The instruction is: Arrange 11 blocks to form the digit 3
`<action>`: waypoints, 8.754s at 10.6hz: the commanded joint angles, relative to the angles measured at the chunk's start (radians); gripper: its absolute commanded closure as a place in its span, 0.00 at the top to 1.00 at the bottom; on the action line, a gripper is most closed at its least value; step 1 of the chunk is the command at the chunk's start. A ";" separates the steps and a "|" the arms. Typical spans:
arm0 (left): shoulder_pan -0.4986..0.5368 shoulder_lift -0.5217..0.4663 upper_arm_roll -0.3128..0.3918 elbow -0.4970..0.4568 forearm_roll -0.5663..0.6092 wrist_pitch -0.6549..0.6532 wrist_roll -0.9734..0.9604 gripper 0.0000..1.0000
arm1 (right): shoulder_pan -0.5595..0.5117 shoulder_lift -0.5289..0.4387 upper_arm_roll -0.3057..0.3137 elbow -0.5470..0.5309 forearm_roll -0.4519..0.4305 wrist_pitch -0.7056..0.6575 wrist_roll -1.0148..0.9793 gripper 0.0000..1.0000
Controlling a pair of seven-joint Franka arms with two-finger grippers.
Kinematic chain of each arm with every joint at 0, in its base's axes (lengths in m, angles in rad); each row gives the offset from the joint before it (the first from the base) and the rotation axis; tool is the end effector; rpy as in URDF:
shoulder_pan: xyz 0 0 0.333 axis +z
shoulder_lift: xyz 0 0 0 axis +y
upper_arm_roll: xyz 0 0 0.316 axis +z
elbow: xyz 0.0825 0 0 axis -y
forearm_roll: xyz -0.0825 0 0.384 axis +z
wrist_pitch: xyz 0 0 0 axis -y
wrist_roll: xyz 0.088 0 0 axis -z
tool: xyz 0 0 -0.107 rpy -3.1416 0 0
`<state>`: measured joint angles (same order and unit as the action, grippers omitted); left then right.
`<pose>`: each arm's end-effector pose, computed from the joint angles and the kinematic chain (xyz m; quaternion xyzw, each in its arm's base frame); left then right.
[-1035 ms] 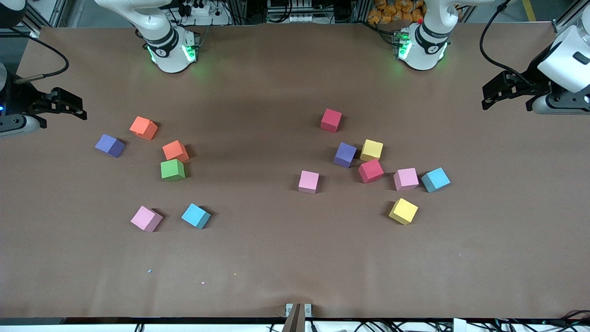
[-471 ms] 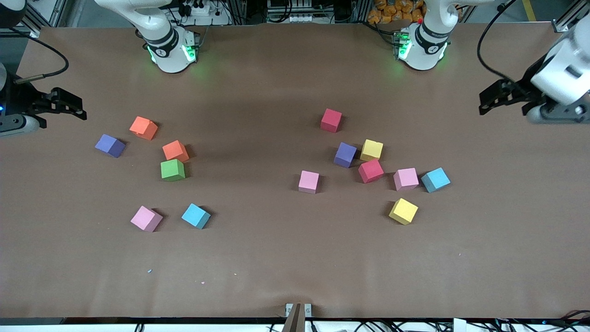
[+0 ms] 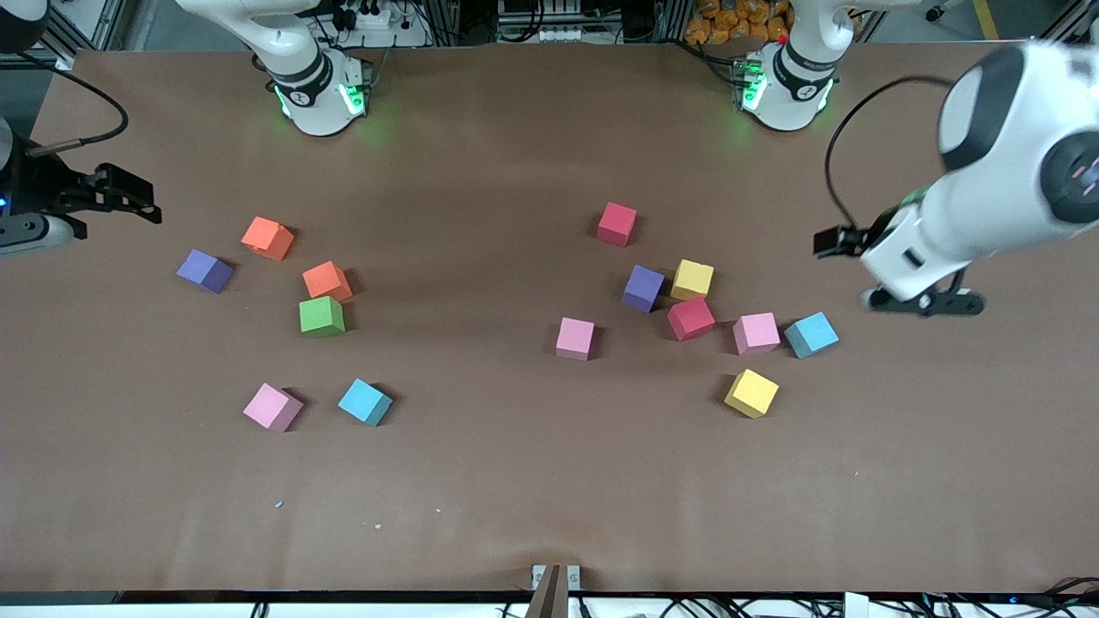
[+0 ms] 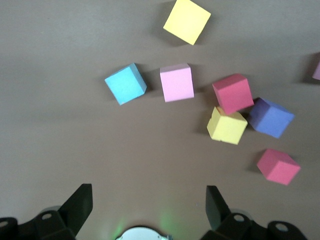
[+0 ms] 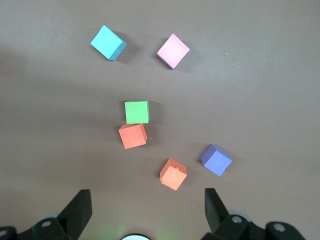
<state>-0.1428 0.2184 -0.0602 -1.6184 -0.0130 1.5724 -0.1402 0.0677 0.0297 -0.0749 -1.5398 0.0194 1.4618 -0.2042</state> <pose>0.5861 -0.1193 0.4762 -0.9907 0.0304 0.1319 0.0097 0.5517 -0.0011 0.6136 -0.9936 -0.0987 0.0526 0.0142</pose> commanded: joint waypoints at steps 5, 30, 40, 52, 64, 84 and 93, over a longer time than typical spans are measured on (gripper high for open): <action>0.011 0.111 -0.003 -0.210 -0.012 0.340 -0.012 1.00 | -0.009 -0.008 0.004 -0.002 0.002 0.000 0.006 1.00; -0.089 0.200 -0.240 -0.132 0.088 0.454 -0.436 0.16 | -0.039 0.084 0.010 0.015 0.031 0.000 0.005 1.00; -0.608 0.481 -0.288 0.043 0.102 0.516 -0.941 0.16 | -0.026 0.171 0.010 0.020 0.047 0.052 -0.303 1.00; -0.698 0.547 -0.285 -0.003 0.122 0.609 -0.963 0.18 | -0.017 0.191 0.006 0.050 -0.093 0.101 -1.149 1.00; -0.659 0.473 -0.286 -0.110 0.123 0.629 -0.949 0.44 | 0.041 0.267 0.020 -0.158 0.051 0.343 -1.368 1.00; -0.334 0.488 -0.199 0.118 0.174 0.552 -1.517 1.00 | 0.041 0.338 0.050 -0.686 0.030 1.077 -1.540 1.00; -0.417 0.590 -0.135 0.198 0.179 0.711 -2.048 1.00 | 0.038 0.320 0.073 -0.689 0.031 1.034 -1.583 1.00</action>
<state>-0.5288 0.7683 -0.2277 -1.4421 0.1371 2.2445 -2.1088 0.1059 0.3627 -0.0175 -2.2164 0.0529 2.5013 -1.7623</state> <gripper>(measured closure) 0.000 0.000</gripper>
